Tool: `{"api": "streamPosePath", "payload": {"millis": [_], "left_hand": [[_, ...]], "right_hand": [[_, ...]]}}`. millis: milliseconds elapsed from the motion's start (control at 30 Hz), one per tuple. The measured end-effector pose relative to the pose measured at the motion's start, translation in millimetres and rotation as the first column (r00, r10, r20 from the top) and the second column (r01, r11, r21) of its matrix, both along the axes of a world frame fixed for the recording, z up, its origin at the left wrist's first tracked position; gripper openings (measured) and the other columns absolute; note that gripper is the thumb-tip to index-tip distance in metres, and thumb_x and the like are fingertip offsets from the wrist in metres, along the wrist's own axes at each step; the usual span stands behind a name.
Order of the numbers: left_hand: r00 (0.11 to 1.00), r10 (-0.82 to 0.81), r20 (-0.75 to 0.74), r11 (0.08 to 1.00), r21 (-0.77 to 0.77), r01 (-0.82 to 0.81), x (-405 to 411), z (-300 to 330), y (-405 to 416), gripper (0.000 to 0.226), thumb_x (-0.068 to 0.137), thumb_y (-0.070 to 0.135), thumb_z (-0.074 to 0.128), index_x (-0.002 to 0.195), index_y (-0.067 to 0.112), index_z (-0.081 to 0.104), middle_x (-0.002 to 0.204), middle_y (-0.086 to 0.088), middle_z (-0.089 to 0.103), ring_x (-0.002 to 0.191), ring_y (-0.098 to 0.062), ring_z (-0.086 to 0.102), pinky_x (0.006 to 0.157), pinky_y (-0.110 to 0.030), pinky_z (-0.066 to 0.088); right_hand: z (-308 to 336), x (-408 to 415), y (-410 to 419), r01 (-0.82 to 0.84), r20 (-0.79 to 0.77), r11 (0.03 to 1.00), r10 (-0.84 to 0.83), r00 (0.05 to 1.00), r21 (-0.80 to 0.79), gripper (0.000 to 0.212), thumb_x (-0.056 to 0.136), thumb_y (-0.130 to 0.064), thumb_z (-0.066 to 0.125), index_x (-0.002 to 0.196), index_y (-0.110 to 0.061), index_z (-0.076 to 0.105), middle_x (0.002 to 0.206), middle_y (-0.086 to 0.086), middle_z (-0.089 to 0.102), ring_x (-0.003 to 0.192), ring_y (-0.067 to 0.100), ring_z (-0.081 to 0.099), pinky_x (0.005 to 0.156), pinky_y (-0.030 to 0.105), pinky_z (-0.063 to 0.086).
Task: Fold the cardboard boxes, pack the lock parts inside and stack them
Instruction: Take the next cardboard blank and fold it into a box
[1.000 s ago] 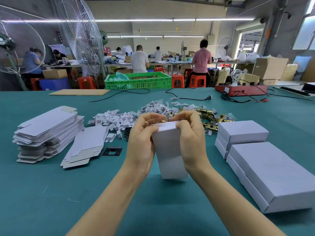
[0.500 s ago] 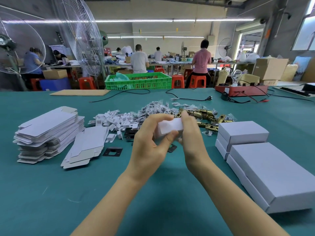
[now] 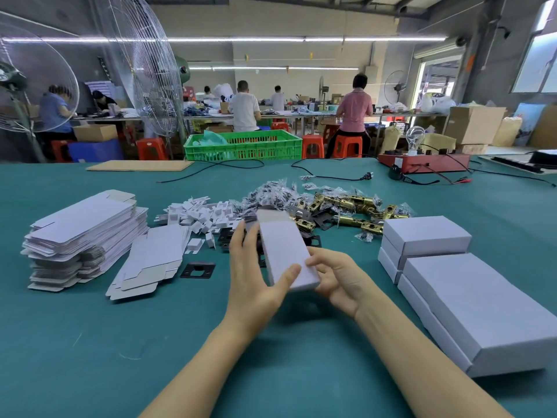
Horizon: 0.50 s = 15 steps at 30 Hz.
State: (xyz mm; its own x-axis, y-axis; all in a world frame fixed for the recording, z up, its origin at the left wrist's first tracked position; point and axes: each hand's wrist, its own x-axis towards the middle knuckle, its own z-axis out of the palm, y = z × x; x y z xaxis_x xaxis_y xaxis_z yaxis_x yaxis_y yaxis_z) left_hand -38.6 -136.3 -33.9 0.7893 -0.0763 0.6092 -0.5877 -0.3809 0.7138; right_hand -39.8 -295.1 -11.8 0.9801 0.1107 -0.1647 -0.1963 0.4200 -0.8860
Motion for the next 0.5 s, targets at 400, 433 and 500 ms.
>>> {"api": "streamPosePath", "payload": {"millis": [400,433,500], "left_hand": [[0.877,-0.334,-0.344,0.898,-0.398,0.186,12,-4,8,0.03,0.083,0.006,0.074,0.109,0.016,0.063,0.102,0.006,0.075,0.095,-0.009,0.07,0.075,-0.02,0.054],[0.879,-0.335,-0.34,0.897,-0.4,0.187,13,-4,9,0.03,0.082,0.007,0.075,0.108,0.016,0.063,0.101,0.005,0.075,0.095,-0.009,0.07,0.075,-0.019,0.054],[0.874,-0.349,-0.339,0.89,-0.411,0.196,13,-4,11,0.035,0.076,0.013,0.079,0.107,0.016,0.062,0.102,0.003,0.074,0.096,-0.01,0.069,0.074,-0.019,0.054]], "right_hand": [[-18,1,2,0.091,0.28,0.99,-0.058,0.958,-0.105,0.05,0.07,-0.017,0.076,0.117,-0.01,0.061,0.106,0.01,0.073,0.096,0.02,0.07,0.075,0.029,0.057],[-19,1,2,0.083,0.284,0.992,-0.053,0.957,-0.094,0.05,0.07,-0.015,0.075,0.117,-0.009,0.06,0.107,0.011,0.073,0.096,0.02,0.07,0.076,0.029,0.057],[-21,1,2,0.052,0.285,0.996,-0.03,0.958,-0.067,0.048,0.07,-0.01,0.074,0.115,-0.006,0.06,0.107,0.012,0.072,0.097,0.02,0.07,0.075,0.029,0.057]]}}
